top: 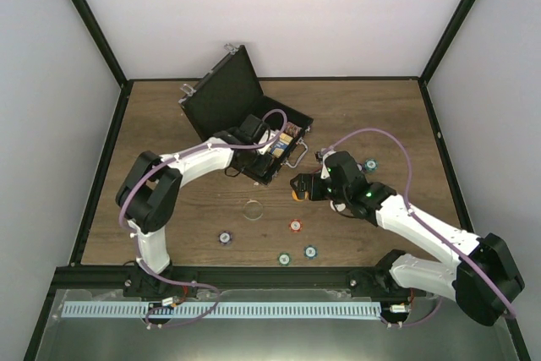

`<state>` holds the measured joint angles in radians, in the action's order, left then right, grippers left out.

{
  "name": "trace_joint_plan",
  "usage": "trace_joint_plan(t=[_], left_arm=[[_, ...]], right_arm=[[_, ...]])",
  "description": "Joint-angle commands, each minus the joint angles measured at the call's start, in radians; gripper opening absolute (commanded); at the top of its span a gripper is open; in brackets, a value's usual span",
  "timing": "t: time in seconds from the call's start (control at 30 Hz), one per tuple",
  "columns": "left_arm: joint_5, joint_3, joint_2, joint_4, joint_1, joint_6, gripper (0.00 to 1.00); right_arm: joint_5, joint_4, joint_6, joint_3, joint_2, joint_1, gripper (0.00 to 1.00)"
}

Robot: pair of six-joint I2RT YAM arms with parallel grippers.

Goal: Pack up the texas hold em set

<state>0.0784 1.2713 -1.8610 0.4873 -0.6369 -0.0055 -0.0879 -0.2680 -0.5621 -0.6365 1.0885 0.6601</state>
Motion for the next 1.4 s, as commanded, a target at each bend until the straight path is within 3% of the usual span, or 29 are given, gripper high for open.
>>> trace_joint_plan(t=[0.0, 0.23, 0.77, 1.0, 1.37], left_arm=[[-0.030, -0.009, -0.019, -0.021, -0.018, 0.037, 0.09], [-0.089, -0.005, -0.021, -0.008, -0.033, 0.046, 0.13], [-0.131, 0.000, -0.021, 0.013, -0.047, 0.055, 0.40], [-0.134, 0.001, -0.012, 0.015, -0.050, 0.055, 0.47], [-0.162, -0.039, 0.098, -0.004, -0.054, 0.029, 0.58]], right_arm=[[-0.009, 0.018, -0.005, 0.002, 0.002, -0.008, 0.98], [-0.008, 0.011, -0.006, 0.003, -0.007, -0.008, 0.98], [-0.005, 0.009, -0.012, -0.006, -0.007, -0.008, 0.98], [-0.002, 0.002, -0.012, -0.006, -0.011, -0.008, 0.99], [0.020, -0.026, 0.002, -0.017, -0.018, -0.008, 0.99]])
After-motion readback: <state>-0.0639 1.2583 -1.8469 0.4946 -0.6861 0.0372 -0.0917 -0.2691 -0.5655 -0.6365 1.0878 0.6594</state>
